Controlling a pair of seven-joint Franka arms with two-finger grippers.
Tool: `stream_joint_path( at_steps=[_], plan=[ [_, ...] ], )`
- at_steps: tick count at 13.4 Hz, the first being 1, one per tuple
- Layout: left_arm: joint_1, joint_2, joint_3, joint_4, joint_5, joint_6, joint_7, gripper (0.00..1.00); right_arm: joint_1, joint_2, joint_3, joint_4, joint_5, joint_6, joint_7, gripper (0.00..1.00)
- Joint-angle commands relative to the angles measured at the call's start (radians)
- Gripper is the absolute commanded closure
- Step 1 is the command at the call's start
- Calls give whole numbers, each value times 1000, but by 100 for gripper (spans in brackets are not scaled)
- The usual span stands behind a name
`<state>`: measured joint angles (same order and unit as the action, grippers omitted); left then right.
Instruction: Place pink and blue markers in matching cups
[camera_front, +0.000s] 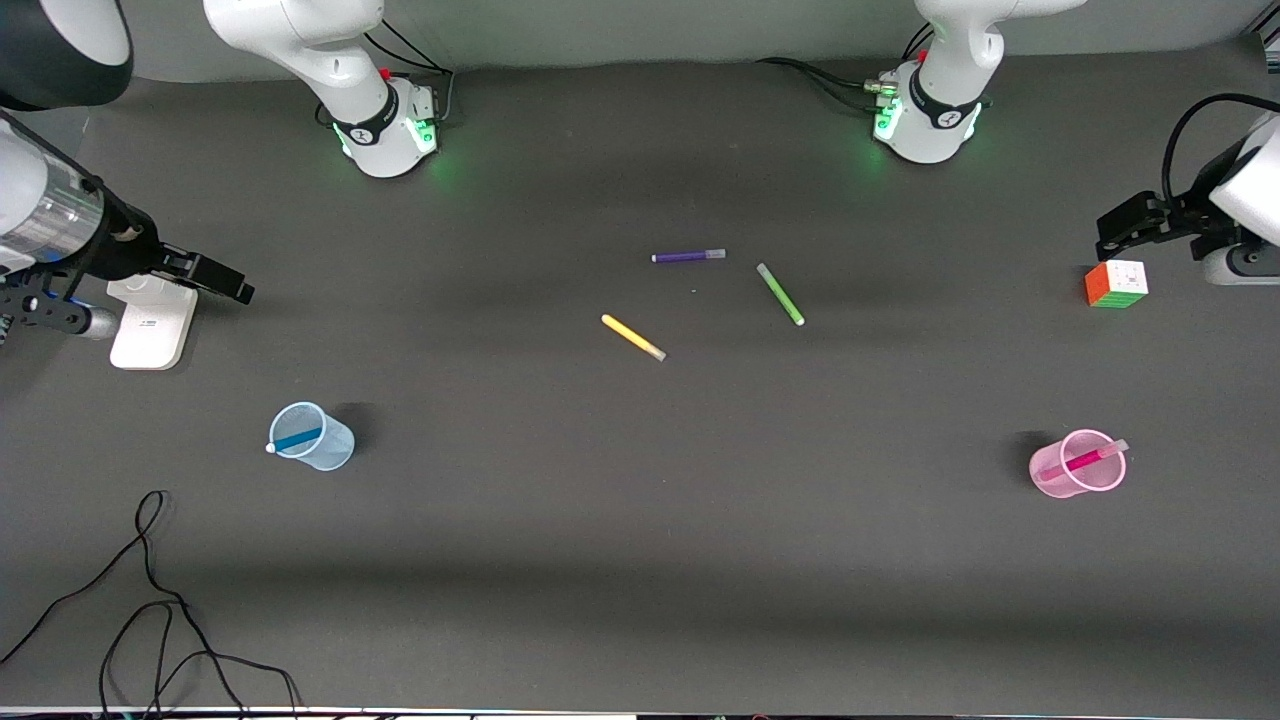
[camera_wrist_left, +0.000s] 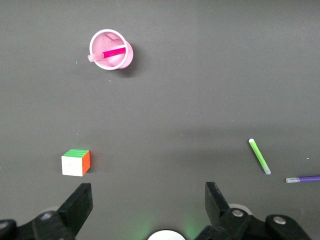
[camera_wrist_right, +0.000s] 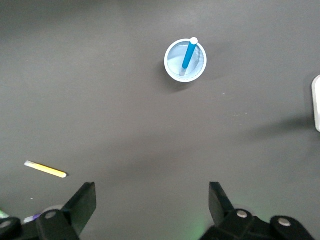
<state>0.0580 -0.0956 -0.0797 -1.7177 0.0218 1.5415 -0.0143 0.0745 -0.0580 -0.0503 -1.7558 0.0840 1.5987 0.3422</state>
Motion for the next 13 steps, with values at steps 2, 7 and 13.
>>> stream_joint_path(
  at_steps=[2,7,13],
  plan=[
    [-6,-38,3,-36,-3,12,-27,0,-60,-19,69,-19,-4,67,-44,0],
    [-4,-33,5,-20,9,-6,-21,0,-51,-57,69,-21,-41,41,-175,0],
    [-10,-21,2,3,13,-6,-24,0,-53,-51,67,-4,-41,10,-172,0]
  ],
)
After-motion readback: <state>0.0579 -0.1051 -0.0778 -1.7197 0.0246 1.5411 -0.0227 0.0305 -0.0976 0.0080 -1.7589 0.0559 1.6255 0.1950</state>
